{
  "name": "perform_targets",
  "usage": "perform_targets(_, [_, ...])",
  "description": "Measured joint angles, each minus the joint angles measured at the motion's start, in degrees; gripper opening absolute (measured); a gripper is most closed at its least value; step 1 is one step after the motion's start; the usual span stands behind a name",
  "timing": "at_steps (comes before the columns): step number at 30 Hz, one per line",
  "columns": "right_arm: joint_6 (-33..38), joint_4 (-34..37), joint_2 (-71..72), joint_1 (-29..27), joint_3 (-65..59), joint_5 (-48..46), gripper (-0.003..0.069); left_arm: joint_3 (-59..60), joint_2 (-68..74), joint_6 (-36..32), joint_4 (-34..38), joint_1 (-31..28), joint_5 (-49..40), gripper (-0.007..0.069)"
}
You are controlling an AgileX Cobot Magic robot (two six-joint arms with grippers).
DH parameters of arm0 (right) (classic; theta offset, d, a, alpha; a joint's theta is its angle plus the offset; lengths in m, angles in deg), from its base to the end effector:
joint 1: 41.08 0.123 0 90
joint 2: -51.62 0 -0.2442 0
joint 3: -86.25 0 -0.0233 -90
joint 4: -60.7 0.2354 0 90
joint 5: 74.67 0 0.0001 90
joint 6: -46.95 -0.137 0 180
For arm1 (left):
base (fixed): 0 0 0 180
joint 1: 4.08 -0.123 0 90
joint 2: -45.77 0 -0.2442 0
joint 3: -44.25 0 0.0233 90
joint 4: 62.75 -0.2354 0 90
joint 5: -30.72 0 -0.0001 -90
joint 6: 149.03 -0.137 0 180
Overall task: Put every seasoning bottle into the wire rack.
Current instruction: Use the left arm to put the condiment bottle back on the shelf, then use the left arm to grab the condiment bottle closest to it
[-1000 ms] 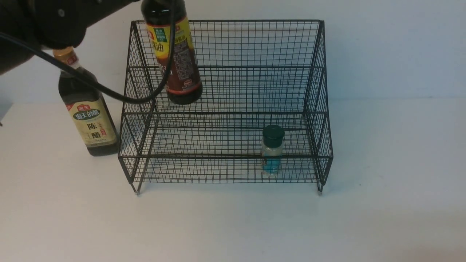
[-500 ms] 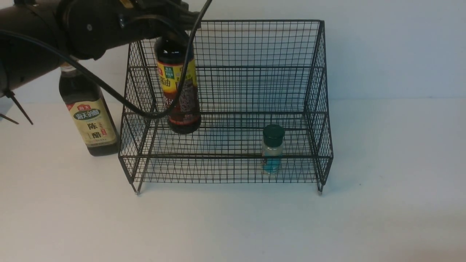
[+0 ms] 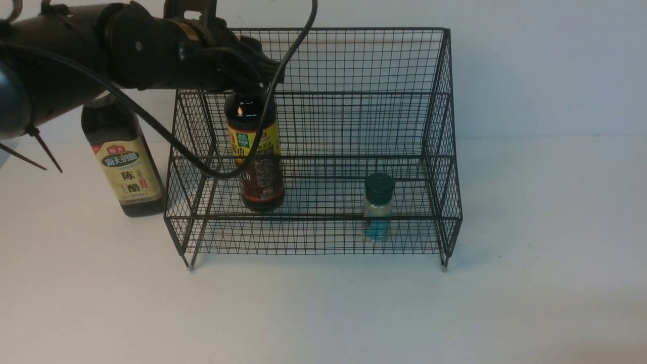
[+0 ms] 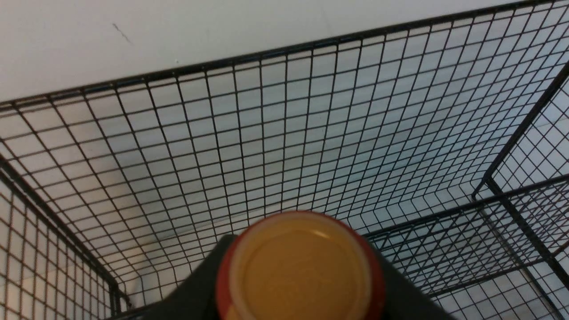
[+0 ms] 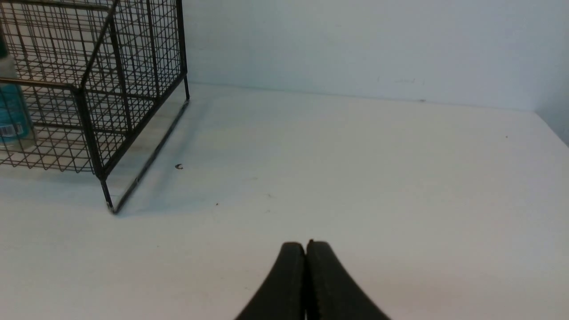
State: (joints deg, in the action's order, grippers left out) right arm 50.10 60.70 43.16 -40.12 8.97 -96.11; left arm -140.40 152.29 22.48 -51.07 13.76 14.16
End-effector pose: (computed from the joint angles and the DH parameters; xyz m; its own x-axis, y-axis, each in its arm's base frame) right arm 0.1223 0.0020 0.1591 -0.2940 -0.0599 -0.9539 -0.0330 0.9981 -0.0525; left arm 0.4023 -0.1378 0.2670 -0.4647 0.0998 -0.8798 0.3326 0.9405 -0.0690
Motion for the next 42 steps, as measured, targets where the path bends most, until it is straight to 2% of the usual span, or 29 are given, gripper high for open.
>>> perform_targets(10, [0.0,0.0,0.0,0.0,0.0,0.0,-0.0011,-0.27,0.26,-0.01,0.05,0.0,0.29,0.0283])
perform_targets(11, [0.0,0.0,0.0,0.0,0.0,0.0,-0.0011,-0.39,-0.17,-0.01,0.05,0.0,0.56,0.0351])
perform_targets(15, [0.0,0.0,0.0,0.0,0.0,0.0,-0.0011,-0.49,-1.69,-0.01,0.05,0.0,0.51,0.0447])
perform_targets(16, [0.0,0.0,0.0,0.0,0.0,0.0,-0.0011,-0.5,-3.18,-0.01,0.05,0.0,0.51,0.0504])
perform_targets(19, [0.0,0.0,0.0,0.0,0.0,0.0,-0.0011,-0.56,-5.94,-0.01,0.05,0.0,0.41,0.0535])
perform_targets(21, [0.0,0.0,0.0,0.0,0.0,0.0,-0.0011,-0.56,-8.88,-0.01,0.0,0.0,0.23,0.0528])
perform_targets(25, [0.0,0.0,0.0,0.0,0.0,0.0,-0.0011,-0.56,-13.39,-0.06,-0.61,0.0,-0.88,0.0459])
perform_targets(28, [0.0,0.0,0.0,0.0,0.0,0.0,-0.0011,-0.62,-20.59,-0.06,-3.77,0.0,-6.52,0.0262])
perform_targets(29, [0.0,0.0,0.0,0.0,0.0,0.0,-0.0011,-0.62,-22.75,-0.06,-5.26,0.0,-9.43,0.017])
perform_targets(31, [0.0,0.0,0.0,0.0,0.0,0.0,-0.0011,-0.62,-24.93,-0.06,-6.23,0.0,-11.42,0.0113])
perform_targets(32, [0.0,0.0,0.0,0.0,0.0,0.0,-0.0011,-0.62,-28.41,0.29,-7.76,0.0,-15.16,0.0043])
perform_targets(36, [0.0,0.0,0.0,0.0,0.0,0.0,-0.0011,-0.12,-36.93,3.08,-9.33,0.0,-21.81,-0.0004])
perform_targets(42, [0.0,0.0,0.0,0.0,0.0,0.0,-0.0011,7.02,-51.3,4.86,-10.19,0.0,-24.85,-0.0005])
